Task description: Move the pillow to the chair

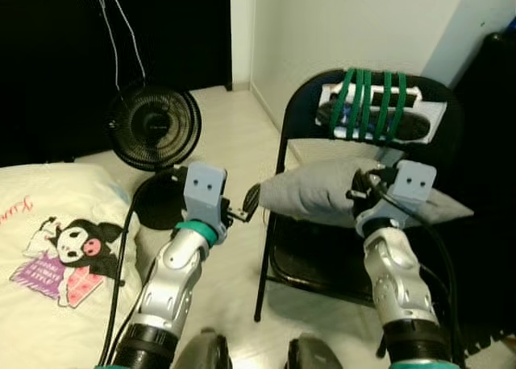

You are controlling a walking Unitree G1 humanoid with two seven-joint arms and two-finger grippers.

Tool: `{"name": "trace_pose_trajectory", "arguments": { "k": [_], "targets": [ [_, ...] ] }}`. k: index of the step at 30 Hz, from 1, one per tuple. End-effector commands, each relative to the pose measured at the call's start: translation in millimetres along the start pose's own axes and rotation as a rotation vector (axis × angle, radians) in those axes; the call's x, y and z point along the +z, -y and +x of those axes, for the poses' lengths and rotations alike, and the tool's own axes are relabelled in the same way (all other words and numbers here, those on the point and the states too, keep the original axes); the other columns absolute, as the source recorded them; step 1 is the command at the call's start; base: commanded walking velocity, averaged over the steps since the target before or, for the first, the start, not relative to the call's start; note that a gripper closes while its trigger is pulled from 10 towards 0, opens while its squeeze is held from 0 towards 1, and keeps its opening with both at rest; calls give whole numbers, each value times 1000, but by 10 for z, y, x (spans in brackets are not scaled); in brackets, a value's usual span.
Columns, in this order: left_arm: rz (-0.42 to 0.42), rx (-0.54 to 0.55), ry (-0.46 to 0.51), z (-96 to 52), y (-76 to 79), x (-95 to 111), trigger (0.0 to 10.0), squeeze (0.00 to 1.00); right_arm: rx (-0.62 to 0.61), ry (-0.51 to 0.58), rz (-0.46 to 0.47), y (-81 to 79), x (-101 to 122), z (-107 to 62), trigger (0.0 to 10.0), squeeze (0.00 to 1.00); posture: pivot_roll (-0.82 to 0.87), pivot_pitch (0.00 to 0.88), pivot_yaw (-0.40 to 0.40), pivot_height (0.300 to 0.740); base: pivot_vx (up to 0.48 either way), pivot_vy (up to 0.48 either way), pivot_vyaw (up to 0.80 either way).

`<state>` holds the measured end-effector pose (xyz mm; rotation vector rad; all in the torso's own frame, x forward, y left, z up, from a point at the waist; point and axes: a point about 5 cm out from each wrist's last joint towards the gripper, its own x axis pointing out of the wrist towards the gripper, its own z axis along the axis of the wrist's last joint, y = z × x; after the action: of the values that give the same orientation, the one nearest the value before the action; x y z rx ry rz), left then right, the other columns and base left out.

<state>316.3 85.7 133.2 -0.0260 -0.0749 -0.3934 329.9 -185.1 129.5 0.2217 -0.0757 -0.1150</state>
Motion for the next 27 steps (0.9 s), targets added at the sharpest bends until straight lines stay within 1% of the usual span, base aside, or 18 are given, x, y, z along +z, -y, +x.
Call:
{"name": "trace_pose_trajectory", "arguments": {
  "k": [1,2,4,8,14,27],
  "targets": [
    [7,-8,-21,-16,16,-42,10000,0,3,34,-23,-9,71,7,10000,0,-29,35,81,634,0,0,0],
    [7,-8,-21,-16,16,-42,10000,0,3,34,-23,-9,71,7,10000,0,-29,35,81,634,0,0,0],
    [7,-11,-21,-19,26,-43,10000,0,3,14,-55,-2,41,2,10000,0,-32,35,79,634,0,0,0],
    [5,-14,-22,-23,37,-46,10000,0,-9,-7,-71,25,10,-1,10000,0,-32,34,79,634,0,0,0],
    [4,-14,-24,-36,43,-52,10000,0,-25,-29,-76,61,-22,-6,10000,0,-31,37,76,634,0,0,0],
    [7,-12,-29,-51,37,-58,10000,0,-27,-44,-81,67,-47,-8,10000,0,-24,51,77,634,0,0,0]
  ]
}}
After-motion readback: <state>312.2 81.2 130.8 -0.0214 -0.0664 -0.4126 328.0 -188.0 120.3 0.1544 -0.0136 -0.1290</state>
